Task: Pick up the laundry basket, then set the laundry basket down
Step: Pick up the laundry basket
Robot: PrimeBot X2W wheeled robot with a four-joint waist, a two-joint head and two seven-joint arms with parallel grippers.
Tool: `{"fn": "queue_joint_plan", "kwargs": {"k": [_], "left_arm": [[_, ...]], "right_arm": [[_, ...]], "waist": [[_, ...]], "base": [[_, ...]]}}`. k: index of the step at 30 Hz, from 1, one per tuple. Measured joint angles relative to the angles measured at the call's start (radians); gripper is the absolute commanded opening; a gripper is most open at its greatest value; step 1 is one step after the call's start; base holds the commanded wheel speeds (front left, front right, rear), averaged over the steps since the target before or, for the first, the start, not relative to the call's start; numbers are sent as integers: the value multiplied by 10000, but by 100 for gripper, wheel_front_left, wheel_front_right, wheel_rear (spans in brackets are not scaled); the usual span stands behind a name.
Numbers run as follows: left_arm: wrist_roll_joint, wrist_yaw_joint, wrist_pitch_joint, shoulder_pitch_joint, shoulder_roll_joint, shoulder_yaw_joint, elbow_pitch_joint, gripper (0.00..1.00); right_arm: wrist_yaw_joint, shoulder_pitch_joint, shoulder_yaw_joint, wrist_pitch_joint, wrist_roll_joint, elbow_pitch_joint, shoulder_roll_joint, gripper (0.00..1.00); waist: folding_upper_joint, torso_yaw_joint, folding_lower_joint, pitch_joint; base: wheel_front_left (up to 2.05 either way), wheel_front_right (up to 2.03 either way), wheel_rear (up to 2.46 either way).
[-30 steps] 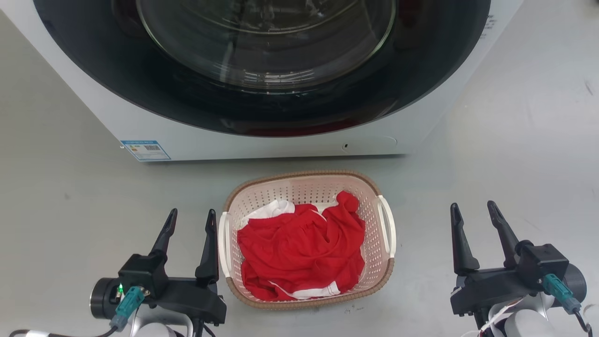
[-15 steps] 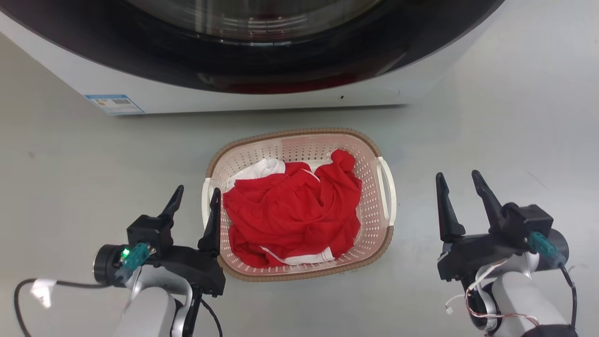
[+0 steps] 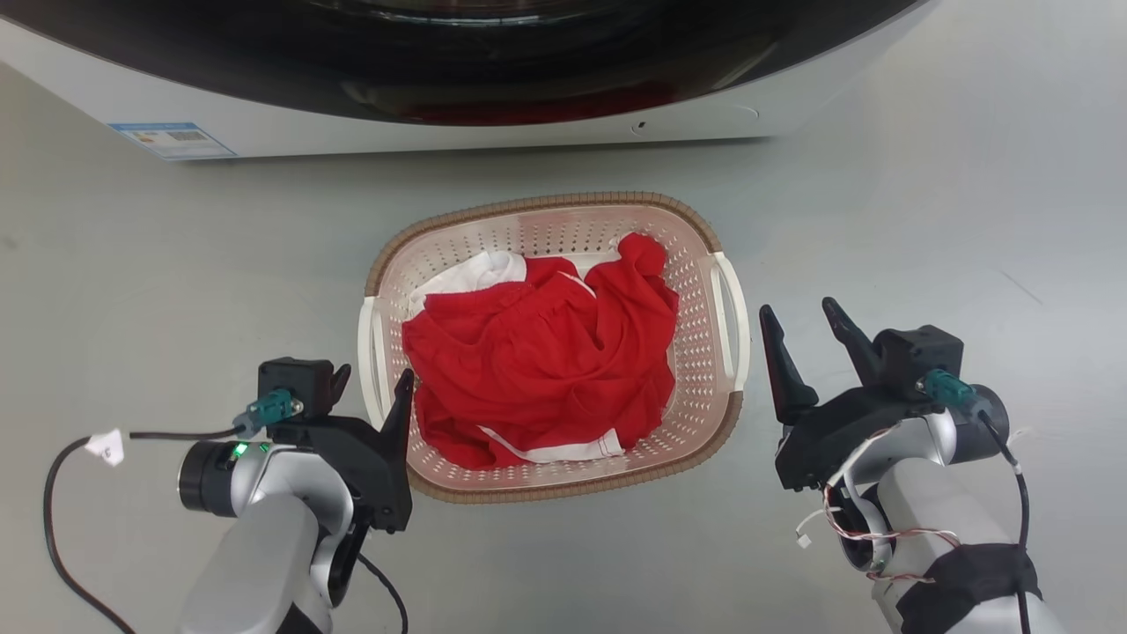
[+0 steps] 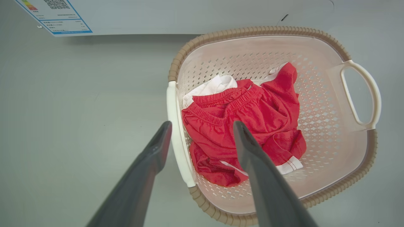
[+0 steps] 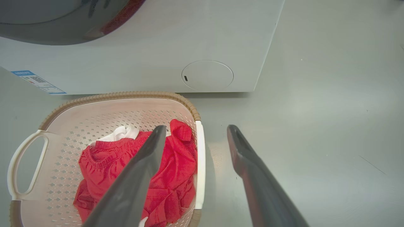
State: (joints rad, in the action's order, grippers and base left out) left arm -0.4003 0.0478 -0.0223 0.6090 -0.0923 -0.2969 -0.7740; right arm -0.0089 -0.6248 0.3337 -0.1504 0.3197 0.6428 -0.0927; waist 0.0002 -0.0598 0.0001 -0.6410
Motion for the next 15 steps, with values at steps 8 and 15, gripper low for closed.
{"fn": "queue_joint_plan", "kwargs": {"k": [8, 15], "left_arm": [[-347, 167, 849, 908, -25, 211, -1080, 100], [-476, 324, 1227, 1616, -98, 339, -1701, 100]], "right_arm": [[17, -866, 230, 274, 109, 1011, 192, 100], [90, -1669, 318, 449, 228, 1770, 259, 100]], "waist": [[-1, -163, 0, -533], [-1, -308, 0, -1092]], "base": [[0, 0, 0], [0, 0, 0]]}}
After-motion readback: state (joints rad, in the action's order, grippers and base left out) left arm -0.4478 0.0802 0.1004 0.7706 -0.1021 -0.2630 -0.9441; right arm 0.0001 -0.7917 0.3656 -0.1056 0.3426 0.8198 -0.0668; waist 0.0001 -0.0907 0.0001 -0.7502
